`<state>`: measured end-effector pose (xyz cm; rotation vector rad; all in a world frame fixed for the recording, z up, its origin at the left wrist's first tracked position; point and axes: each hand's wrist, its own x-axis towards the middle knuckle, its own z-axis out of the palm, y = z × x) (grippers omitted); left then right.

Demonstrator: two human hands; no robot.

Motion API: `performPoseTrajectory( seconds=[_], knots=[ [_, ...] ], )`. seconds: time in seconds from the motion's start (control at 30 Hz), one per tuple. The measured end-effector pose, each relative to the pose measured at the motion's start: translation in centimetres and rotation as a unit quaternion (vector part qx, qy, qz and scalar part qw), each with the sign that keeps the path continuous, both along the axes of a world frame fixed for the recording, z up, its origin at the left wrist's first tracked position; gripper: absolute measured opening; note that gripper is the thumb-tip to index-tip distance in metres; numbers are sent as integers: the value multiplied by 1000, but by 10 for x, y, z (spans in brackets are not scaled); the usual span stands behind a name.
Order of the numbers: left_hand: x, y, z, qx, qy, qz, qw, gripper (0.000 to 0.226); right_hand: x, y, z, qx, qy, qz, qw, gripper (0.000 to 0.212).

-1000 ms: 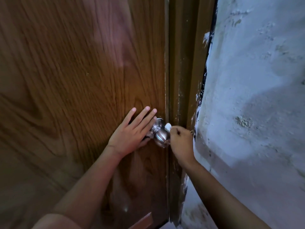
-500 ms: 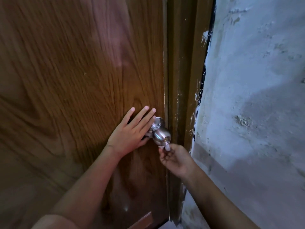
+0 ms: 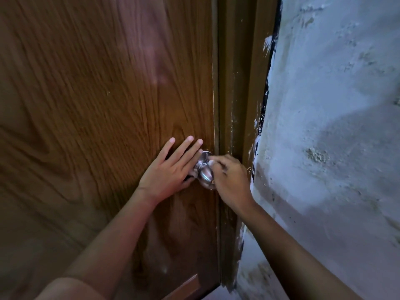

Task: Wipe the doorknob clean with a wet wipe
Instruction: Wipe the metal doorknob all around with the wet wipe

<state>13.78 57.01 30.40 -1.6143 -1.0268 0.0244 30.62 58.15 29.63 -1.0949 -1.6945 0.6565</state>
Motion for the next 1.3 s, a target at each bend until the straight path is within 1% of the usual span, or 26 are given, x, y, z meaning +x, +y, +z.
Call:
performPoseTrajectory(
  seconds=[0.07,0.13,0.2,0.3,0.37,0.4,0.47,0.5,0.57,0.6,0.7,0.77,0.87,0.9,0.97,1.03,1.13,1.2,1.3],
  knots=[
    [-1,1,-1,2,6,-4,1000,64,-4,-3,6,73,-79,27,994,21],
    [-1,1,-2,5,10,-8,1000,68,-6,-7,8,168,-159,26,973,15],
    [-1,1,-2,8,11,-9,1000,71,-4,-10,3,274,-218,13,937,12],
    [-1,1,-2,13,14,-14,1000,73,4,-12,-21,405,-307,12,861,15],
    [-2,0,-2,12,4,-20,1000,71,13,-12,-40,459,-332,0,824,22],
    [-1,0,-2,10,0,-22,1000,71,20,-11,-48,477,-337,-11,812,23],
    [-1,0,-1,7,4,-19,1000,71,30,-7,-58,500,-331,-31,799,22],
    [-1,1,-1,8,7,-18,1000,71,35,-5,-62,500,-326,-40,801,21],
    [-1,1,-1,13,5,-15,1000,70,42,-2,-65,473,-311,-63,822,21],
    [-1,1,-1,13,4,-13,1000,70,44,-1,-65,451,-294,-73,840,21],
    [0,1,-1,12,3,-18,1000,67,48,1,-65,357,-216,-58,907,18],
    [0,1,-2,14,3,-20,1000,67,46,-2,-62,285,-137,-47,947,22],
    [0,2,-2,15,3,-18,1000,68,36,-8,-51,154,26,-65,986,13],
    [-1,2,-2,15,4,-19,1000,69,32,-10,-48,96,79,-73,990,12],
    [-1,2,-4,16,5,-19,1000,71,23,-15,-47,-23,173,-75,982,12],
    [-1,2,-4,16,4,-17,1000,72,14,-22,-49,-93,220,-67,969,20],
    [-1,2,-4,17,2,-21,1000,70,2,-36,-55,-119,231,-44,965,19],
    [-1,2,-3,17,4,-22,1000,70,-5,-40,-56,-117,242,-42,962,18],
    [-2,2,-3,13,5,-19,1000,71,-10,-42,-55,-106,233,-38,966,18]
  ],
)
